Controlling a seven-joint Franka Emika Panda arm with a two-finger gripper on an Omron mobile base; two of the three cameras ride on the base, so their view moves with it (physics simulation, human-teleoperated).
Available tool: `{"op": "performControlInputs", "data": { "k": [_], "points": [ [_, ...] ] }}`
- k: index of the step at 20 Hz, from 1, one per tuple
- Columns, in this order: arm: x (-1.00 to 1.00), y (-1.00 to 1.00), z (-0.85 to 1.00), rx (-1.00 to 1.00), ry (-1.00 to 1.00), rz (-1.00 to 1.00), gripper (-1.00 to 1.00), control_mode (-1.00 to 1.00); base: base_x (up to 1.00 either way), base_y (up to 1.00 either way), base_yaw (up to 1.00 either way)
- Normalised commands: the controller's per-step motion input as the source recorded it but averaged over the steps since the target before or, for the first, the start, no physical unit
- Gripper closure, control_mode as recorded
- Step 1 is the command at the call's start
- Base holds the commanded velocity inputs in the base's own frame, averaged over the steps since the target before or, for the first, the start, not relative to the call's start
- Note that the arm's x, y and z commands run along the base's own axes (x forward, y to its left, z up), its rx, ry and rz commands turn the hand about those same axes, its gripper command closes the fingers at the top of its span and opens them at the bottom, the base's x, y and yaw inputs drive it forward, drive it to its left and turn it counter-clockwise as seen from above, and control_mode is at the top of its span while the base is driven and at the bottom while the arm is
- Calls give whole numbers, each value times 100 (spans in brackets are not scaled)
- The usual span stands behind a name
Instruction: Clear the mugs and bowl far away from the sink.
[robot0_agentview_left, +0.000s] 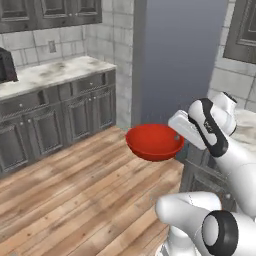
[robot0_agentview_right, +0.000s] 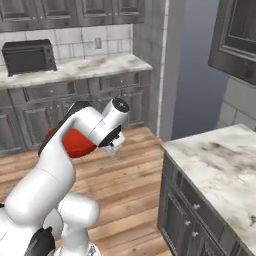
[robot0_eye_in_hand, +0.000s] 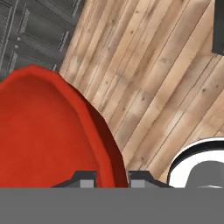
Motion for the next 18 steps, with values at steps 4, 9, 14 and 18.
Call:
{"op": "performControlInputs", "data": {
  "k": [4, 9, 14, 18],
  "points": [
    [0, 0, 0, 0, 0, 0, 100, 100, 0, 0, -96],
    [0, 0, 0, 0, 0, 0, 100, 100, 0, -3, -94],
    [0, 0, 0, 0, 0, 0, 100, 100, 6, -18, -85],
    [0, 0, 0, 0, 0, 0, 100, 100, 60, 1, -56]
  ]
}}
